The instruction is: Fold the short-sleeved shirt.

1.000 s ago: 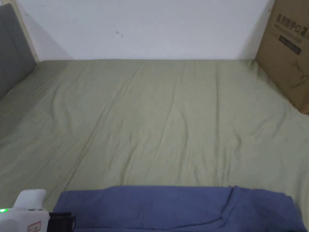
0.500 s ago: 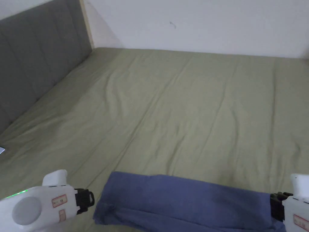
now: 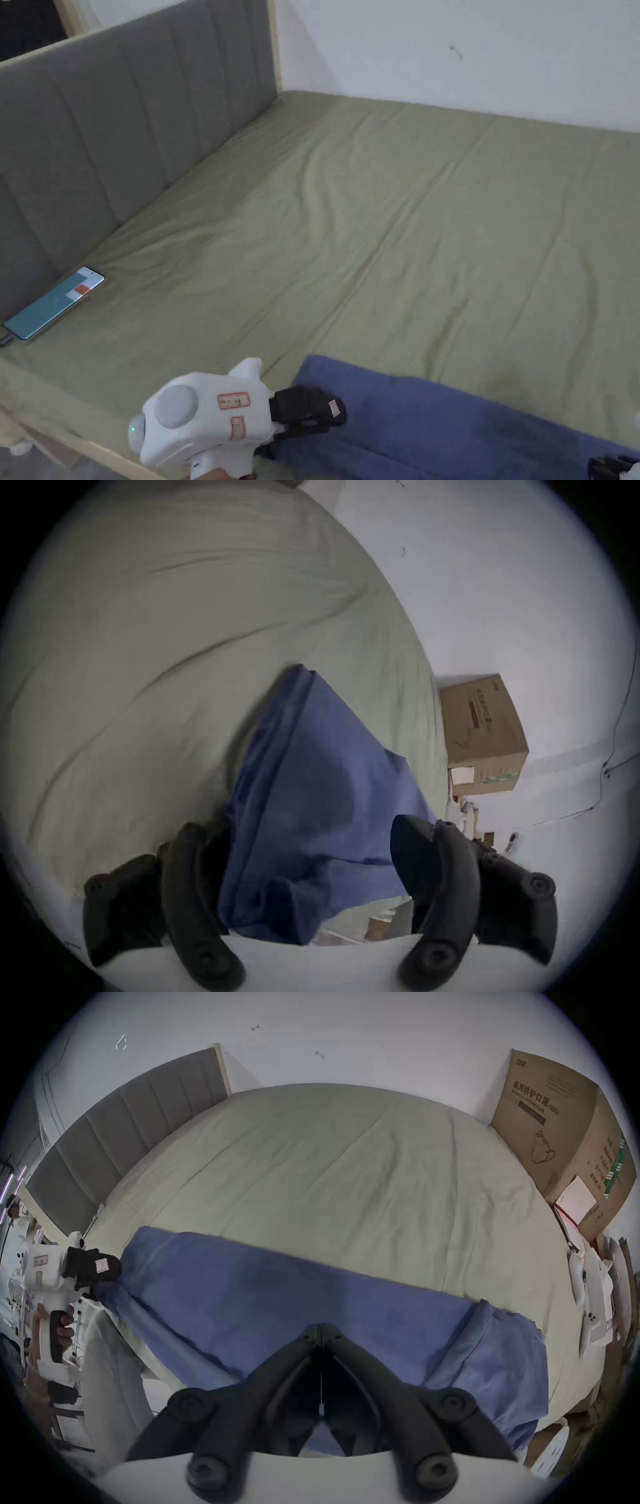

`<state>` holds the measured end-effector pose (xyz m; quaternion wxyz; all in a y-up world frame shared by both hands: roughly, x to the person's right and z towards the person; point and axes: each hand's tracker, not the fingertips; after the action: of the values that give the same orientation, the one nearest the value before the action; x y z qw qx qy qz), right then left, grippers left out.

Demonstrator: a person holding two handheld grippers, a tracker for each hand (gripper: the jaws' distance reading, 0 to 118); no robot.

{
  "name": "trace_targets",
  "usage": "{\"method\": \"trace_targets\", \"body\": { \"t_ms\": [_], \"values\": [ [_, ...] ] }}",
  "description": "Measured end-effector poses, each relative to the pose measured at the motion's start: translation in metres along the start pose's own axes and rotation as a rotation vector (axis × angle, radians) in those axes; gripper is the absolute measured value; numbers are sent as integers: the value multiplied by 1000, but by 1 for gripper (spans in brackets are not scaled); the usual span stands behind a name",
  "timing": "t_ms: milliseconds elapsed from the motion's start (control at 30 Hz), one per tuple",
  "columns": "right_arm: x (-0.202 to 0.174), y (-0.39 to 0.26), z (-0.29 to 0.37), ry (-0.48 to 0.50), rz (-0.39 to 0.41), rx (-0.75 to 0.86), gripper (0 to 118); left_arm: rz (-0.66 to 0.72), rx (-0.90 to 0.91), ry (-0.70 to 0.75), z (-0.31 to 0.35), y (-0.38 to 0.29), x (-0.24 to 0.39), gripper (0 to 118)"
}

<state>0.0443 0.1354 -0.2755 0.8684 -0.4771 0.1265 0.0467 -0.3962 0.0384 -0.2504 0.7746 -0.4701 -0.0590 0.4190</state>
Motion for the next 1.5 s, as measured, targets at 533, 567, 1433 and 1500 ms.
{"method": "trace_targets", "body": {
  "t_ms": [533,567,1433,1500],
  "values": [
    [35,-10,7,40,-139,-19,0,-61,17,12,25,9,39,4],
    [38,-11,8,46,-147,-18,0,-84,29,22,28,9,49,4],
    [175,-90,64,-37,-464,82,0,-677,-284,-186,-141,-139,303,108],
    [176,-93,66,-36,-476,83,0,-563,-265,-198,-135,-127,299,107]
  ]
}}
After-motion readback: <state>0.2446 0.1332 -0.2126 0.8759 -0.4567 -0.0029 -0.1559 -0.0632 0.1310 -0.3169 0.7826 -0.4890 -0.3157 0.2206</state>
